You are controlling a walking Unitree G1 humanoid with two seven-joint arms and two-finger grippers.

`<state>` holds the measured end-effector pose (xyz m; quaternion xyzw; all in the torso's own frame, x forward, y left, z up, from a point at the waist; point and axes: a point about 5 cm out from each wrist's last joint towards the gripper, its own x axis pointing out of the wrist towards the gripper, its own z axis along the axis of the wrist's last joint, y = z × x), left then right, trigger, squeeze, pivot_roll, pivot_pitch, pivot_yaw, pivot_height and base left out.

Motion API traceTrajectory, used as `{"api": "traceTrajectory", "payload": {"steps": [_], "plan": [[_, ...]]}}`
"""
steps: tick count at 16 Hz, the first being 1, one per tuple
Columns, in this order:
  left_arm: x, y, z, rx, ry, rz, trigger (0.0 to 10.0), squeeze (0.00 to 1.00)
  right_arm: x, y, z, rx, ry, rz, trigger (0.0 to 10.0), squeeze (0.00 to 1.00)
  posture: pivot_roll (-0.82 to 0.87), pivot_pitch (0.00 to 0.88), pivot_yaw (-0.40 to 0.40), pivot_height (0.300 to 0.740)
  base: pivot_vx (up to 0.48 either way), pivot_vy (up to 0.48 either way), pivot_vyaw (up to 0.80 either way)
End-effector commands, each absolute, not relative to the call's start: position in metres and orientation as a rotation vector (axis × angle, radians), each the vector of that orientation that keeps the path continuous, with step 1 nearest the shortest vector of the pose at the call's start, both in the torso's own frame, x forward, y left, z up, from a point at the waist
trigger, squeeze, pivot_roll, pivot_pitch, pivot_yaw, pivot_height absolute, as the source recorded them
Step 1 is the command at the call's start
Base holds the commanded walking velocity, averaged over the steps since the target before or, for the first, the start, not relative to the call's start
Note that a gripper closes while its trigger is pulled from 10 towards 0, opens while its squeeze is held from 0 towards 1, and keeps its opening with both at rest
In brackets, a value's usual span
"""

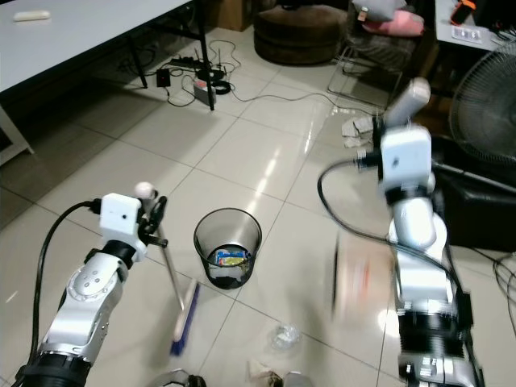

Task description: Sweep floor

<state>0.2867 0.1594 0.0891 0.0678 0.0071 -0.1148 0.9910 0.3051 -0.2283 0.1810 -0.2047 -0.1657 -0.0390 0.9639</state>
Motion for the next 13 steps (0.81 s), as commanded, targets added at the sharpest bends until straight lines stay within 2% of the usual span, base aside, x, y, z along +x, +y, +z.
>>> {"api": "traceTrajectory", "payload": {"steps": [1, 3, 10, 13], "plan": [[0.29, 0.153, 0.099, 0.163, -0.015, -0.269, 10.0, 0.0, 0.299, -0.222, 0.193, -0.43, -0.409, -0.061, 10.0, 0.0, -0.04, 0.055, 0.03, 0.74, 0.0, 0.0, 0.0], [0.29, 0.154, 0.099, 0.167, -0.012, -0.273, 10.0, 0.0, 0.293, -0.218, 0.182, -0.395, -0.359, -0.053, 10.0, 0.0, -0.04, 0.056, 0.031, 0.74, 0.0, 0.0, 0.0], [0.285, 0.16, 0.098, 0.177, 0.006, -0.264, 10.0, 0.0, 0.279, -0.215, 0.157, -0.273, -0.242, -0.099, 10.0, 0.0, -0.03, 0.065, 0.034, 0.74, -0.27, 0.0, 0.0], [0.285, 0.16, 0.098, 0.189, 0.006, -0.273, 10.0, 0.0, 0.274, -0.219, 0.16, -0.281, -0.243, -0.129, 10.0, 0.0, -0.03, 0.066, 0.039, 0.74, -0.314, 0.0, 0.0]]}}
